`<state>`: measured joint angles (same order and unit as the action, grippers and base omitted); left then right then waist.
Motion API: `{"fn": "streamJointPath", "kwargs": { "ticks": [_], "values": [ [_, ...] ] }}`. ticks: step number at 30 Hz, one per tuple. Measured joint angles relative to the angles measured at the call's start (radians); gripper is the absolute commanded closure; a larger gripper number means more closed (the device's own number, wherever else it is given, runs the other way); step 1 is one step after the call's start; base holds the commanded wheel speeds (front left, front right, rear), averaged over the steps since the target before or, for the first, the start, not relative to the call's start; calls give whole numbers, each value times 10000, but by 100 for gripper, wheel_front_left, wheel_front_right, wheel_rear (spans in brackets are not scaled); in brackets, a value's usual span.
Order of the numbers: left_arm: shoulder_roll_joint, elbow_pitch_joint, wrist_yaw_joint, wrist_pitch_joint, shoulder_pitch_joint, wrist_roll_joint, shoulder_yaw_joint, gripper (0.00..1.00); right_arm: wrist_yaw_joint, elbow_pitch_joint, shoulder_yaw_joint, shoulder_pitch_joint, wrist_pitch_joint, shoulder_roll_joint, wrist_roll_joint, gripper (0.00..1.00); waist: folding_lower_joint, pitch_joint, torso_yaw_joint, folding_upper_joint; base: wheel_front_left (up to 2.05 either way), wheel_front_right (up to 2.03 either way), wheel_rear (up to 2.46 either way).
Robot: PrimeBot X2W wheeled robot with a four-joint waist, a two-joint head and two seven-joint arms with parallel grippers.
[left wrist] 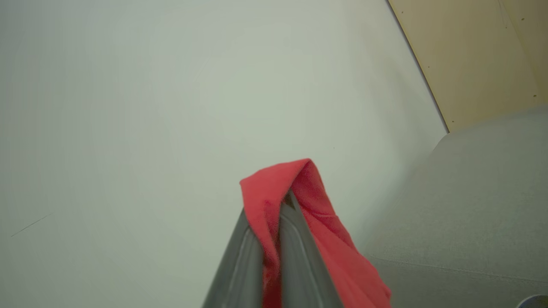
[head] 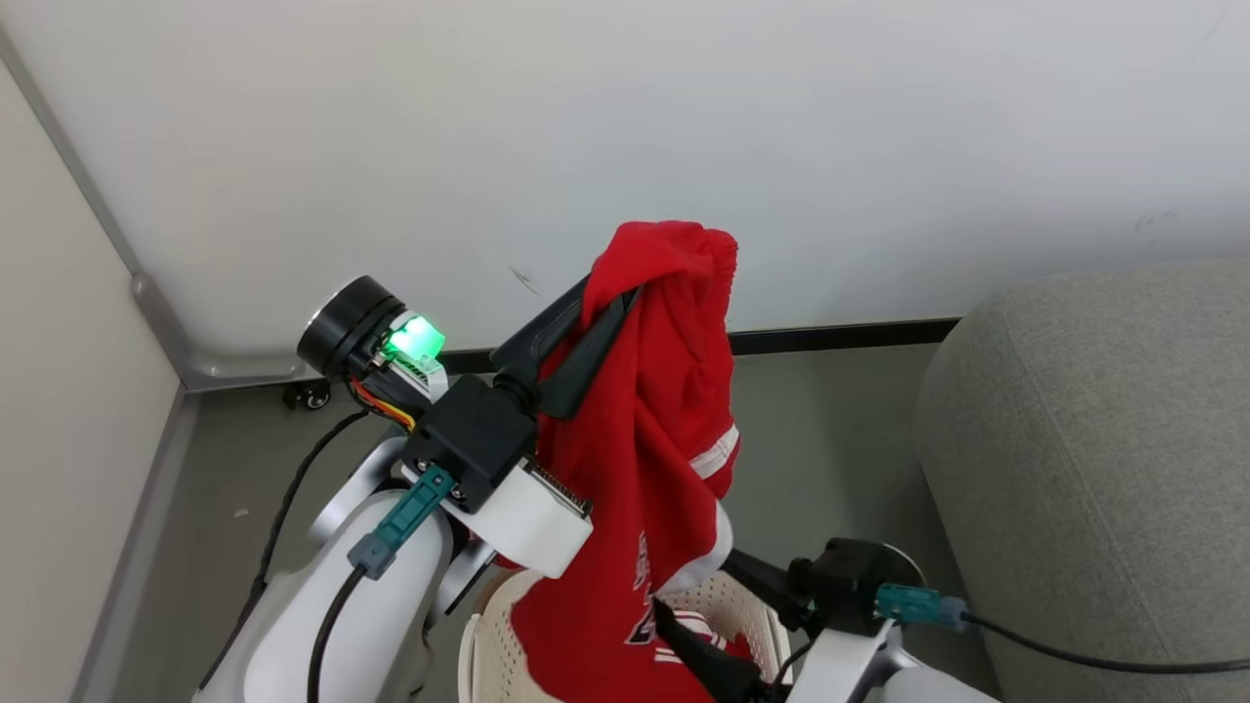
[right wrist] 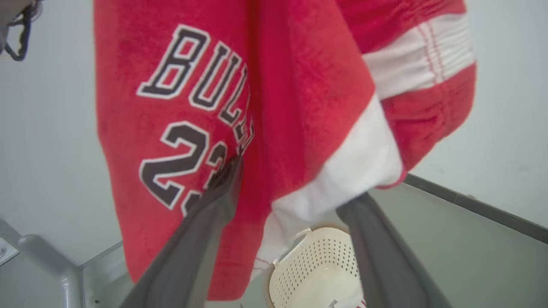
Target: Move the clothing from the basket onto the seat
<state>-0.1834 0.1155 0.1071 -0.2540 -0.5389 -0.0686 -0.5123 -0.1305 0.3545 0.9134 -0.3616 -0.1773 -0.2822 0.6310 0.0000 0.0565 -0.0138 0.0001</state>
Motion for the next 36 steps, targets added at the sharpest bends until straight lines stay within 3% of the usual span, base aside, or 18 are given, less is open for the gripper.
{"fn": "streamJointPath", "kwargs": {
  "ticks": [6, 15, 17, 18, 20, 26, 36],
  "values": [
    [29, -2, 73, 71, -46, -12, -121, 100, -2, 130, 581, -381, -84, -12, 251, 0, 0, -69, -93, 0, 0, 0, 0],
    [21, 13, 75, 73, -68, -165, -159, 100, -2, 564, 330, -966, -596, 0, 472, 0, 0, -167, -199, 0, 0, 0, 0],
    [17, 54, 75, 75, -68, -174, -159, 100, -2, 573, 326, -1097, -619, 56, 445, 51, 0, -176, -192, 0, 0, 0, 0],
    [15, 81, 75, 75, -68, -178, -159, 100, -2, 585, 320, -1178, -644, 54, 380, 60, 0, -180, -186, 0, 0, 0, 0],
    [17, 161, 75, 77, -67, -230, -150, 100, -2, 612, 261, -1326, -704, 44, 259, 100, 0, -186, -165, 0, 0, 0, 0],
    [-46, 621, 61, 132, 40, -468, 86, 100, -2, 700, -107, -1406, -704, -102, 109, 100, 0, -187, -52, 0, 0, 0, 0],
    [-81, 1522, -17, 161, 815, -1120, 458, 100, -2, 192, -1603, -1245, -706, -579, 75, 100, 0, -166, 207, 0, 0, 0, 0]
  ]
}}
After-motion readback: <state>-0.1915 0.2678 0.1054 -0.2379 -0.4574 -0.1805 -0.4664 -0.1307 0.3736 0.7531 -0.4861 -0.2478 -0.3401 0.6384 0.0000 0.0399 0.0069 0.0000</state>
